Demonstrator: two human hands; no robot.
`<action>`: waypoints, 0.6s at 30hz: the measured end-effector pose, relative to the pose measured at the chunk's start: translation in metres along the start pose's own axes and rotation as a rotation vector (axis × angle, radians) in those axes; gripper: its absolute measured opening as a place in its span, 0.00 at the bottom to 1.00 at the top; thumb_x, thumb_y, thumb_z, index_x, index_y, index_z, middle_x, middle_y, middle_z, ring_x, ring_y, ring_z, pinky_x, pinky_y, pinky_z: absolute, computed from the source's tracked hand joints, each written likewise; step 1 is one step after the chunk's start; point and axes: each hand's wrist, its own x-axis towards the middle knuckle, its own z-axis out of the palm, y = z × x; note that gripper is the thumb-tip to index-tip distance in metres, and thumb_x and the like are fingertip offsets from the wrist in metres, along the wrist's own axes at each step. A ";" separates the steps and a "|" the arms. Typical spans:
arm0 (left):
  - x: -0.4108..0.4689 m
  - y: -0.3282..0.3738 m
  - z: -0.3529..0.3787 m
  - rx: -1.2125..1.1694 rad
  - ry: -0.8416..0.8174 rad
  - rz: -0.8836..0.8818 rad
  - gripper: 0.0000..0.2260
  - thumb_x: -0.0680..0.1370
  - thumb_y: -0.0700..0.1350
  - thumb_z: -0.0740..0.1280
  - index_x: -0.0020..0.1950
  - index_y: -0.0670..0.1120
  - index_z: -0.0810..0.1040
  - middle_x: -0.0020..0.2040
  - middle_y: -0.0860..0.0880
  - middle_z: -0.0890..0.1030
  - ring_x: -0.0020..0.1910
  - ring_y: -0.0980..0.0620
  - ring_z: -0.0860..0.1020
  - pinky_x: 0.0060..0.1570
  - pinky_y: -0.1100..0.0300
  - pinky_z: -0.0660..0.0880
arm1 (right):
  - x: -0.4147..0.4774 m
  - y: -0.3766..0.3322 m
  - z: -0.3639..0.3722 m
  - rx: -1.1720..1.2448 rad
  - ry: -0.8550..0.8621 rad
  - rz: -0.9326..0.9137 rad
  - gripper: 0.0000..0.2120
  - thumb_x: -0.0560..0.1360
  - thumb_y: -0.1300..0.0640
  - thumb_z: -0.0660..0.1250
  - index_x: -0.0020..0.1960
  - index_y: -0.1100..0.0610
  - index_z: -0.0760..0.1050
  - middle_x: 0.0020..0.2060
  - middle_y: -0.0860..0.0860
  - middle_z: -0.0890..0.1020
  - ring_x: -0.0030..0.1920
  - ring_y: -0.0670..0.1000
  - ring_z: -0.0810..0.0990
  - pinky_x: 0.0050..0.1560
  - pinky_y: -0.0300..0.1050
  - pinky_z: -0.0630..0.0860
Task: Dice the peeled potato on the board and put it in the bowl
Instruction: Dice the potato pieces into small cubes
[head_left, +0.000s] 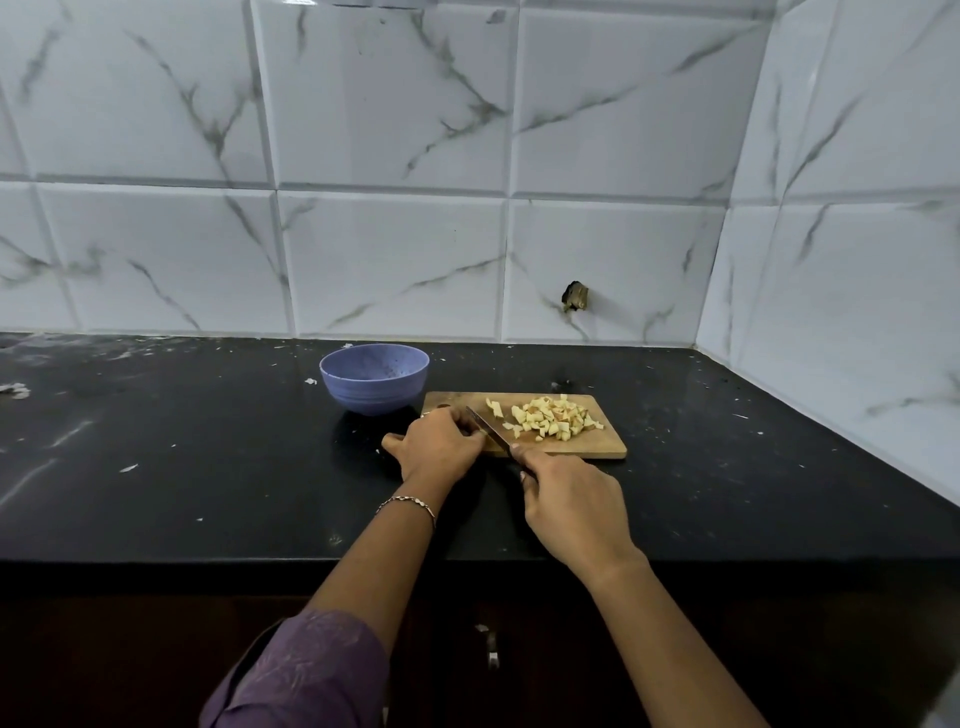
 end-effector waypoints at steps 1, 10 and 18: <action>0.000 0.000 0.000 0.003 -0.001 0.000 0.07 0.75 0.56 0.66 0.47 0.56 0.81 0.45 0.55 0.83 0.53 0.52 0.78 0.58 0.49 0.59 | 0.001 -0.001 0.000 -0.015 -0.006 -0.014 0.18 0.82 0.51 0.59 0.72 0.43 0.70 0.50 0.44 0.83 0.50 0.45 0.81 0.47 0.42 0.76; -0.002 0.000 0.000 0.001 0.004 0.011 0.04 0.75 0.55 0.65 0.44 0.57 0.78 0.47 0.55 0.83 0.53 0.53 0.78 0.56 0.50 0.59 | 0.010 -0.005 0.005 -0.069 -0.004 -0.080 0.18 0.79 0.58 0.63 0.67 0.44 0.74 0.49 0.45 0.84 0.49 0.47 0.82 0.46 0.45 0.79; -0.001 0.000 -0.001 0.002 -0.006 0.037 0.06 0.76 0.56 0.67 0.43 0.56 0.77 0.45 0.56 0.82 0.53 0.53 0.78 0.56 0.50 0.59 | 0.012 -0.008 0.009 -0.081 0.032 0.003 0.15 0.80 0.59 0.62 0.64 0.47 0.75 0.48 0.45 0.82 0.47 0.47 0.81 0.42 0.42 0.74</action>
